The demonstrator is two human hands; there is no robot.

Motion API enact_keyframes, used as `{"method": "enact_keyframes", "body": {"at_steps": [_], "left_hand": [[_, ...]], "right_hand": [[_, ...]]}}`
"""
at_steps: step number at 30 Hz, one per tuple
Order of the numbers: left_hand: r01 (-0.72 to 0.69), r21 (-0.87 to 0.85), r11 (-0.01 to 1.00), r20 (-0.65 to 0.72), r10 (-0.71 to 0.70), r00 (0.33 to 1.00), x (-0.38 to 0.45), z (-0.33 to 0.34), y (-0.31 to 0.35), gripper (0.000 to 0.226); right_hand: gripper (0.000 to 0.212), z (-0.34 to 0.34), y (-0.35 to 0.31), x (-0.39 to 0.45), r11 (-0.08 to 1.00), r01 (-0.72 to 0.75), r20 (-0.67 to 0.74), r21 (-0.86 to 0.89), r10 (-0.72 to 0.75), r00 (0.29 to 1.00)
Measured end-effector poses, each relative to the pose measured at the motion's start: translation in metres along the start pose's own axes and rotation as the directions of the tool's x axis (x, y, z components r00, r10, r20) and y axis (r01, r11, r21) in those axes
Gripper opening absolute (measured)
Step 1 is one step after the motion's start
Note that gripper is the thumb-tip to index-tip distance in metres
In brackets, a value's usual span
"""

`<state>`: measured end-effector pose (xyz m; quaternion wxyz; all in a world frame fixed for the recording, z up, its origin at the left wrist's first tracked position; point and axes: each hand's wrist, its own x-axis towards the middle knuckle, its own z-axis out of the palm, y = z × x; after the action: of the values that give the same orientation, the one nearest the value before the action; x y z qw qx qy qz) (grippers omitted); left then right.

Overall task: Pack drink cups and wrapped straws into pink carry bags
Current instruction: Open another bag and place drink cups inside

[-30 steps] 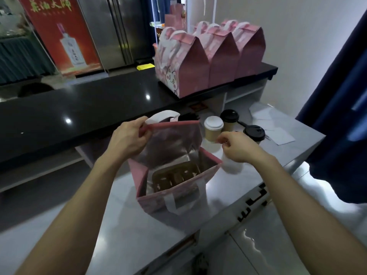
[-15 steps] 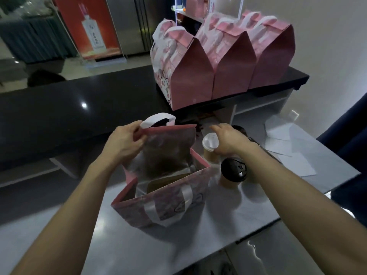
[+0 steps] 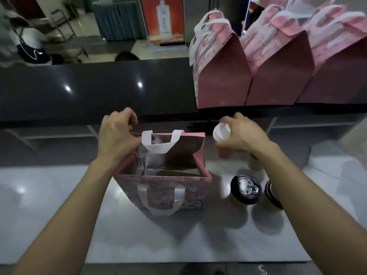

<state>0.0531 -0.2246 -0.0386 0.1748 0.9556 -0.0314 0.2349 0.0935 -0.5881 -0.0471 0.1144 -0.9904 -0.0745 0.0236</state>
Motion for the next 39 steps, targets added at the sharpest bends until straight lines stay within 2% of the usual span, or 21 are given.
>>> {"method": "enact_keyframes", "body": {"at_steps": [2, 4, 7, 10, 13, 17, 20, 22, 25, 29, 34, 36, 39], "left_hand": [[0.078, 0.018, 0.997, 0.0, -0.078, 0.997, -0.004, -0.005, 0.0, 0.044], [0.078, 0.046, 0.996, 0.018, -0.079, 0.997, -0.008, -0.01, -0.003, 0.039], [0.029, -0.072, 0.997, 0.174, -0.016, 0.985, -0.016, -0.019, -0.012, 0.036], [0.062, -0.05, 0.997, 0.431, -0.035, 0.902, -0.025, -0.023, -0.027, 0.049], [0.035, -0.055, 0.998, 0.511, -0.002, 0.86, -0.034, -0.028, -0.042, 0.088], [-0.125, -0.098, 0.987, 0.514, 0.158, 0.843, -0.042, -0.029, -0.044, 0.13], [-0.167, -0.133, 0.977, 0.586, 0.213, 0.782, -0.045, -0.023, -0.041, 0.153], [-0.179, -0.151, 0.972, 0.61, 0.234, 0.757, -0.048, -0.019, -0.043, 0.162], [-0.209, -0.144, 0.967, 0.62, 0.253, 0.743, -0.053, -0.017, -0.047, 0.166], [-0.227, -0.134, 0.965, 0.635, 0.259, 0.728, -0.054, -0.018, -0.051, 0.163], [-0.151, -0.102, 0.983, 0.676, 0.18, 0.715, -0.043, -0.019, -0.047, 0.138], [-0.137, -0.087, 0.987, 0.702, 0.159, 0.694, -0.04, -0.02, -0.045, 0.147], [-0.197, -0.065, 0.978, 0.754, 0.178, 0.632, -0.044, -0.021, -0.041, 0.169]], "right_hand": [[0.091, -0.027, -0.015, -0.01, 0.997, 0.012, -0.16, 0.079, 0.001, 0.987], [0.093, -0.052, -0.028, -0.02, 0.982, 0.037, -0.304, 0.187, 0.022, 0.952], [0.08, -0.078, -0.048, -0.04, 0.903, 0.14, -0.442, 0.406, 0.06, 0.895], [0.063, -0.087, -0.07, -0.059, 0.791, 0.221, -0.349, 0.571, -0.01, 0.937], [0.058, -0.081, -0.093, -0.067, 0.773, 0.225, -0.19, 0.592, -0.138, 0.972], [0.078, -0.06, -0.111, -0.068, 0.852, 0.227, 0.024, 0.472, -0.27, 0.963], [0.077, -0.052, -0.117, -0.066, 0.863, 0.212, 0.102, 0.458, -0.288, 0.952], [0.077, -0.046, -0.124, -0.064, 0.898, 0.206, 0.18, 0.389, -0.293, 0.939], [0.085, -0.031, -0.138, -0.06, 0.946, 0.242, 0.29, 0.218, -0.3, 0.909], [0.093, -0.009, -0.153, -0.056, 0.953, 0.304, 0.353, -0.011, -0.281, 0.893], [0.084, 0.018, -0.165, -0.048, 0.876, 0.443, 0.407, -0.19, -0.341, 0.848], [0.089, 0.027, -0.169, -0.038, 0.856, 0.468, 0.441, -0.221, -0.341, 0.83], [0.104, 0.041, -0.175, -0.02, 0.846, 0.47, 0.51, -0.252, -0.296, 0.807]]}}
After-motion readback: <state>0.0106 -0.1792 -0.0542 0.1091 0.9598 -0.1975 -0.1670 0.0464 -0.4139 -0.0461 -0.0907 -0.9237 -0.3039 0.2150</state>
